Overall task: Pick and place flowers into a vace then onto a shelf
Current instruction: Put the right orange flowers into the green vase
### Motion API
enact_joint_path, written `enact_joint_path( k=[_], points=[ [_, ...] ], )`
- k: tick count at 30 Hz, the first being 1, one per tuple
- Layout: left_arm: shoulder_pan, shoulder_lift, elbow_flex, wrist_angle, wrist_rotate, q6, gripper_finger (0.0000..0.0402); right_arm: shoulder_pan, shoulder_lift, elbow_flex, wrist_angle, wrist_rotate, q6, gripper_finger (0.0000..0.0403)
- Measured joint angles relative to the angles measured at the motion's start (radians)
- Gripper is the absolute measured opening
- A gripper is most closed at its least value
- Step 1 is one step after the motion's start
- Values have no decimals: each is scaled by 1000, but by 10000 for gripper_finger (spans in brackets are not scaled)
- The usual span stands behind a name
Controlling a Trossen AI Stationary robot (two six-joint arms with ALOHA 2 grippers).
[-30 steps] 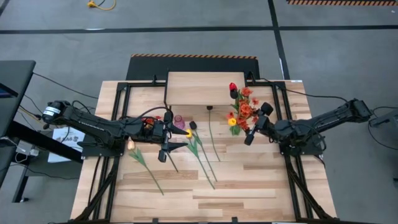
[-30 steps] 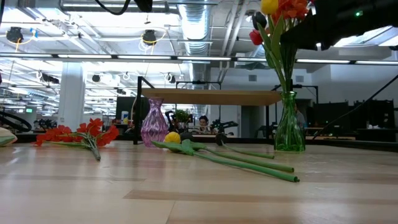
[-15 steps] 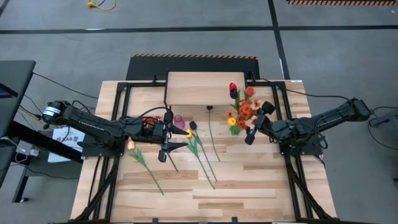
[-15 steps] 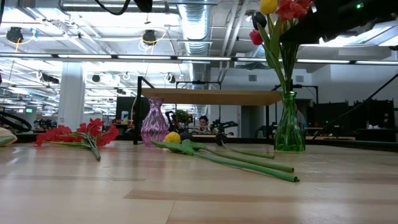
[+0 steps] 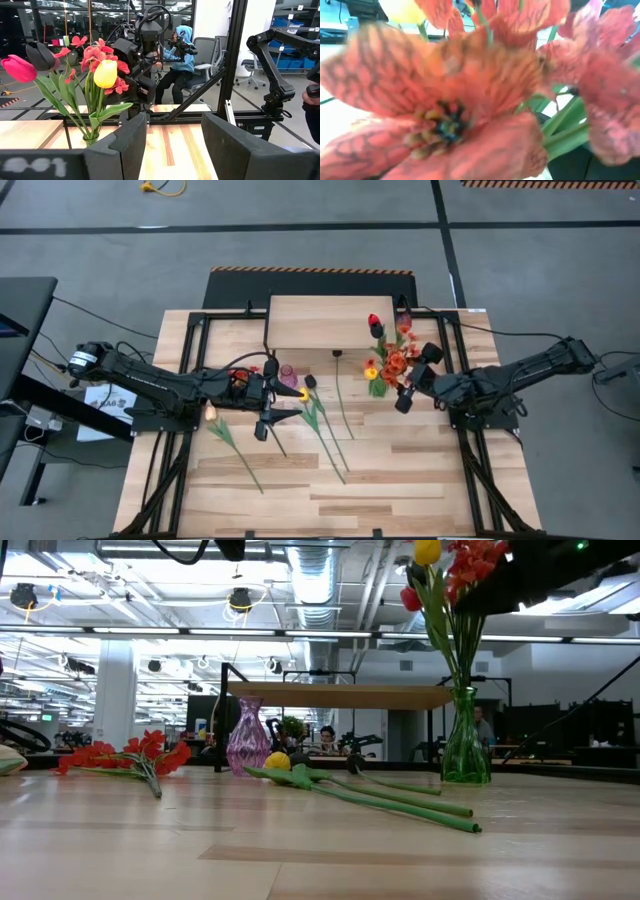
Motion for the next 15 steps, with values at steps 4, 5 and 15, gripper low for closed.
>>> enact_joint_path(
  k=[4, 5, 15],
  points=[
    [0, 0, 0, 0, 0, 0, 180, 0, 0, 6, -12, -3, 2, 253],
    [0, 0, 0, 0, 0, 0, 180, 0, 1, 6, -17, -3, 9, 253],
    [0, 0, 0, 0, 0, 0, 180, -2, 22, 6, -44, -4, 53, 249]
  ],
)
